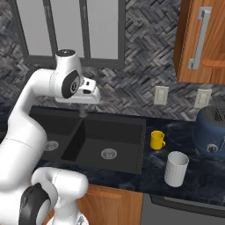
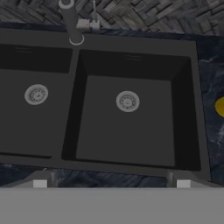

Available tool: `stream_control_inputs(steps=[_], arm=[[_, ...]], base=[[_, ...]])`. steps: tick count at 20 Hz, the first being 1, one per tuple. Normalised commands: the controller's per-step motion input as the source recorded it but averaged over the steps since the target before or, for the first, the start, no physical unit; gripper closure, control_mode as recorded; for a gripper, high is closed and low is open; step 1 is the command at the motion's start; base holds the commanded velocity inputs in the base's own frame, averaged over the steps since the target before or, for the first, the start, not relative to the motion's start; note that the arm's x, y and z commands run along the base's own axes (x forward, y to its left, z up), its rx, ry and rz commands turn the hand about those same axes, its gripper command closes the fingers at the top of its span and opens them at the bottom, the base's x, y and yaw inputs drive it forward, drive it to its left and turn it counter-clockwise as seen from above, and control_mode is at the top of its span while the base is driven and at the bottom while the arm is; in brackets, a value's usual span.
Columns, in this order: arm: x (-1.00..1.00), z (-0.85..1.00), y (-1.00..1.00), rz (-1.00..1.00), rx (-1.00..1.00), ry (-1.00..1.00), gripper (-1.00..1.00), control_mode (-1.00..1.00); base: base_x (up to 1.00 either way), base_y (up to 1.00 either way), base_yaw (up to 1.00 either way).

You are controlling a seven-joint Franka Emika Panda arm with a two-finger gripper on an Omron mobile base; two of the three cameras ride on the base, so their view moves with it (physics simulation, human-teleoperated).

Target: Place the mug in the left basin and the glass cup in the right basin of the sink.

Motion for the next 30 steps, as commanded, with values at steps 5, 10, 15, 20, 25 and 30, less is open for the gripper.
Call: stream_control_inputs(steps=[5,10,15,20,25,30], arm=[[0.00,-0.22,-0.21,0.00,-0.03,0.00,-1.00,-1.00],[0.00,-0.28,-0.22,0.00,-0.06,0.00,-1.00,-1.00],[0.00,-0.23,-0.27,0.00,-0.07,0.00,-1.00,-1.00],[0.00,-0.21,-0.29,0.00,-0.07,0.00,-1.00,-1.00],[0.00,-0.20,-0.28,0.00,-0.08,0.00,-1.00,-1.00],[0.00,-0.10,-0.33,0.00,-0.06,0.00,-1.00,-1.00]], base=[[0.00,0.00,0.00],[0.00,0.00,0.00],[0.00,0.00,0.00],[0.00,0.00,0.00],[0.00,0.00,0.00],[0.00,0.00,0.00]])
